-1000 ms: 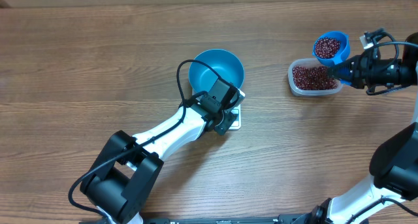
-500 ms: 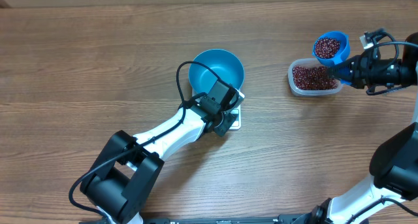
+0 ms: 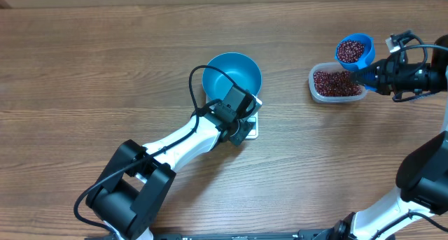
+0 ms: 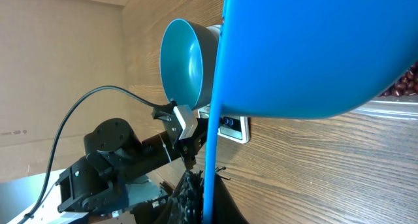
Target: Scoop item into bowl and weigh 150g on scale
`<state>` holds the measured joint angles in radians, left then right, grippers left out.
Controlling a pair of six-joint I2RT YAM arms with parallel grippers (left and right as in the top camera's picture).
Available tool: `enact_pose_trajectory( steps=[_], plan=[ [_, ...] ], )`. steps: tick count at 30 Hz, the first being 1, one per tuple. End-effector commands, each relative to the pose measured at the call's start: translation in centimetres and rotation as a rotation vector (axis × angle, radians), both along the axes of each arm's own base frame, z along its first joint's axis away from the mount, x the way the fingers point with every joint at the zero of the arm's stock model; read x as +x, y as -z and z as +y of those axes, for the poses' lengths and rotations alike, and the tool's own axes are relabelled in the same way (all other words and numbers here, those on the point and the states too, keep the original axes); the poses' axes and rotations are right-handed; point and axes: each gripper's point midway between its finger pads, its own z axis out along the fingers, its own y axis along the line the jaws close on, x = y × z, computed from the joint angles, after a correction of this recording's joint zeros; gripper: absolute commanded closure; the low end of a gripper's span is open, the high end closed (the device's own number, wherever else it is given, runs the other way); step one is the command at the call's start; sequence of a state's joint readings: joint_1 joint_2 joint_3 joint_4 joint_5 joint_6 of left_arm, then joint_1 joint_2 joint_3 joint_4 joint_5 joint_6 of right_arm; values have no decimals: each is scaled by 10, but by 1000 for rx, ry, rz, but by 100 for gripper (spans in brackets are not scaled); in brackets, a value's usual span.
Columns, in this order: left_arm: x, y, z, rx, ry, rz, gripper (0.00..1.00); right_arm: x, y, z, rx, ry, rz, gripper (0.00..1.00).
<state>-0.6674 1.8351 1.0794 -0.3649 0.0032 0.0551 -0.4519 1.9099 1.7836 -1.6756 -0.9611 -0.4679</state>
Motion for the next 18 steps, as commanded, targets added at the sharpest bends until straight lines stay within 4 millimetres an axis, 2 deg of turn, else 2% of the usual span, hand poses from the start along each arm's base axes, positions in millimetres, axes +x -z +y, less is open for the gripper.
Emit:
enact_pose_trajectory(
  steps=[1, 18],
  plan=[
    [-1, 6, 4, 14, -15, 5, 96, -1, -15, 2, -7, 0, -58, 96],
    [2, 5, 2, 4, -15, -9, 96, -1, -15, 2, -7, -1, -59, 96]
  ],
)
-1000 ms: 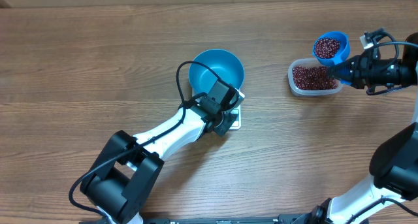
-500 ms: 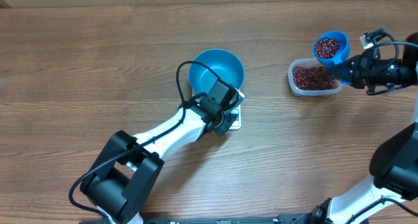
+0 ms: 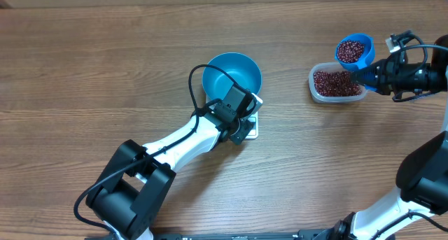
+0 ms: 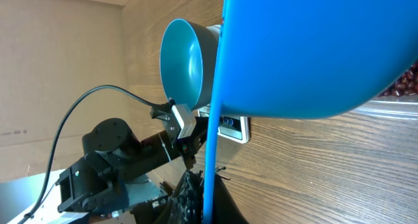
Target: Scoop item into bowl and weigh 150g on scale
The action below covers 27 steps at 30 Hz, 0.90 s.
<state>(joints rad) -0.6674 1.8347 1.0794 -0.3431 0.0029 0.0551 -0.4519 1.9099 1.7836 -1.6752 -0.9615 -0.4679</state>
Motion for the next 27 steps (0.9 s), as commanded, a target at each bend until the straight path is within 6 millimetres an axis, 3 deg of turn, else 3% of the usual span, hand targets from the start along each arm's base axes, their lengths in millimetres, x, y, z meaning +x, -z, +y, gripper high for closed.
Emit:
enact_pose_trajectory(
  steps=[1, 27],
  plan=[
    [-2, 7, 5, 17, -15, 9, 96, -1, -15, 2, -7, -1, -58, 96],
    [-2, 9, 9, 41, -25, 9, 96, -1, -15, 2, -7, 0, -58, 96]
  ],
)
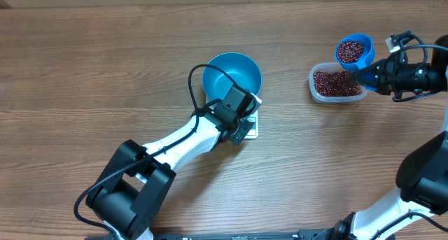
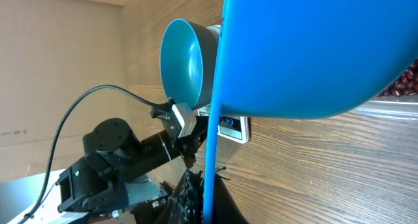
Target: Scoop item into bowl and weigh 150g on scale
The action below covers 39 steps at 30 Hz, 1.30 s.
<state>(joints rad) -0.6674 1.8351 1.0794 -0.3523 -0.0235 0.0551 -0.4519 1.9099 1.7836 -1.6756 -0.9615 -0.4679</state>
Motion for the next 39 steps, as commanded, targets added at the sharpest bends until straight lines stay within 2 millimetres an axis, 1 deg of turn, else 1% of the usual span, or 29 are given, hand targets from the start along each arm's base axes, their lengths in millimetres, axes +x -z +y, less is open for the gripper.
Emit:
enact_pose_trajectory(
  steps=[1, 21, 23, 27, 29, 39],
  plan=[
    [-3, 8, 5, 17, -13, 16, 96, -1, -15, 1, -7, 0, -58, 96],
    [-5, 9, 5, 19, -11, 24, 96, -1, -15, 1, -7, 0, -58, 96],
    [-6, 12, 5, 20, -10, 32, 96, -1, -15, 1, -7, 0, -58, 96],
    [-9, 27, 7, 39, -15, 64, 96, -1, -15, 1, -7, 0, -58, 96],
    [-10, 30, 7, 44, -15, 71, 96, -1, -15, 1, -7, 0, -58, 96],
    [-8, 29, 5, 32, -13, 62, 96, -2, -14, 1, -10, -1, -57, 96]
  ],
)
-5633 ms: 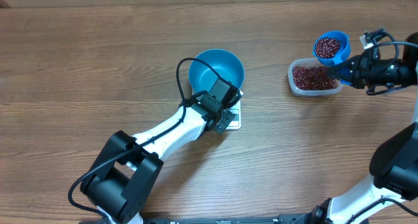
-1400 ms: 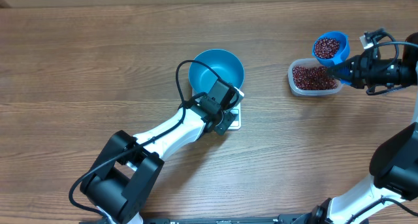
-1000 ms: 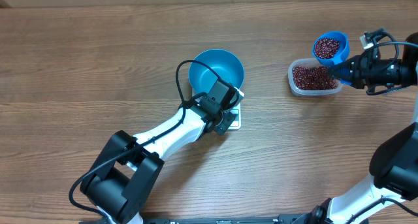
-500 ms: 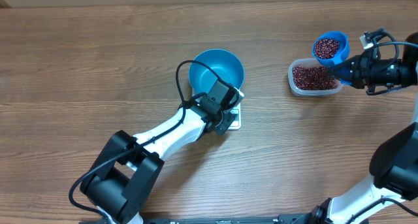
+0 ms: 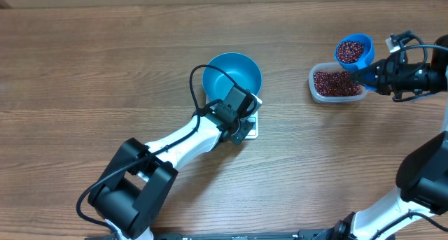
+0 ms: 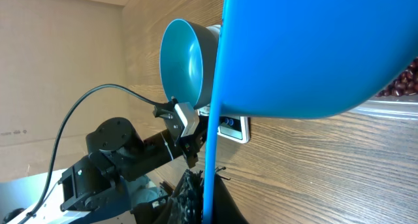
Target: Scoop item into bowl and weigh 150g on scale
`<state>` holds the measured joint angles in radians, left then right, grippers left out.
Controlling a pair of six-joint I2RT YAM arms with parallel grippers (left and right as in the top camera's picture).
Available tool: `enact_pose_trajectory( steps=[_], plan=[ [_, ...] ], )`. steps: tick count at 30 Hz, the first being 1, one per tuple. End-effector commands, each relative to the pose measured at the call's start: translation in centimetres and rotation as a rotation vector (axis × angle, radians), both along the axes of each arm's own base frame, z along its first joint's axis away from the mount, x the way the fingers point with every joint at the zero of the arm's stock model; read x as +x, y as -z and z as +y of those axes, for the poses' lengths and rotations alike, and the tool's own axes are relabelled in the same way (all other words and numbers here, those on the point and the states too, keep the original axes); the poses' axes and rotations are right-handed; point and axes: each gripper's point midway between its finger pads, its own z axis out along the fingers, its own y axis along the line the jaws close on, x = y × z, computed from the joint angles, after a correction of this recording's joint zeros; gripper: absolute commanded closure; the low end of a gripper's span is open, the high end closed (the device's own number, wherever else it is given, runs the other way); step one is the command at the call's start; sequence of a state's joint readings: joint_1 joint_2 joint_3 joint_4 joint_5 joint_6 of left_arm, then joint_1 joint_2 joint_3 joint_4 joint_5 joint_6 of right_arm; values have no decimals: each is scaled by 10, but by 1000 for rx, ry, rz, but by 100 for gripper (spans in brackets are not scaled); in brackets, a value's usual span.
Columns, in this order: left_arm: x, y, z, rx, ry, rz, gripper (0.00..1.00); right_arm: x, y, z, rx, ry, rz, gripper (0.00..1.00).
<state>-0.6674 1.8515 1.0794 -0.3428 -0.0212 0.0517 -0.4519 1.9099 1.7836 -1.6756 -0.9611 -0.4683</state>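
Observation:
A blue bowl (image 5: 232, 73) sits empty on a small white scale (image 5: 250, 128) at the table's middle. My left gripper (image 5: 241, 131) rests with its fingers together on the scale's front edge, right under the bowl. My right gripper (image 5: 374, 73) is shut on the handle of a blue scoop (image 5: 353, 51) filled with red beans, held level just beyond a clear container of red beans (image 5: 336, 82). In the right wrist view the scoop's underside (image 6: 313, 48) fills the frame, with the bowl (image 6: 186, 61) and the scale (image 6: 234, 126) far behind it.
The wooden table (image 5: 105, 65) runs wide to the left and front. The left arm (image 5: 175, 145) lies diagonally from the front left up to the scale, with a black cable looping over the bowl's left rim.
The left arm's lower links have shifted very slightly; its gripper stays at the scale. The scoop, the bowl and the container stand as before.
At every earlier moment my right gripper held the full scoop still beside the bean container, and my left gripper stayed at the scale under the empty bowl. Nothing has come of it beyond a tiny shift of the left arm.

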Motion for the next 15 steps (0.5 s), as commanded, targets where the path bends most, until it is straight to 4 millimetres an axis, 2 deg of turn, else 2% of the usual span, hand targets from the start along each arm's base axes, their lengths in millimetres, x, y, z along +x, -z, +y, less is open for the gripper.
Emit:
enact_pose_trajectory(
  steps=[1, 15],
  plan=[
    [-8, 23, 5, 30, -11, 54, 96, -2, -14, 1, -10, -1, -56, 96],
    [-6, 12, 0, 18, -4, 60, 96, -2, -14, 1, -10, -1, -57, 96]
  ],
)
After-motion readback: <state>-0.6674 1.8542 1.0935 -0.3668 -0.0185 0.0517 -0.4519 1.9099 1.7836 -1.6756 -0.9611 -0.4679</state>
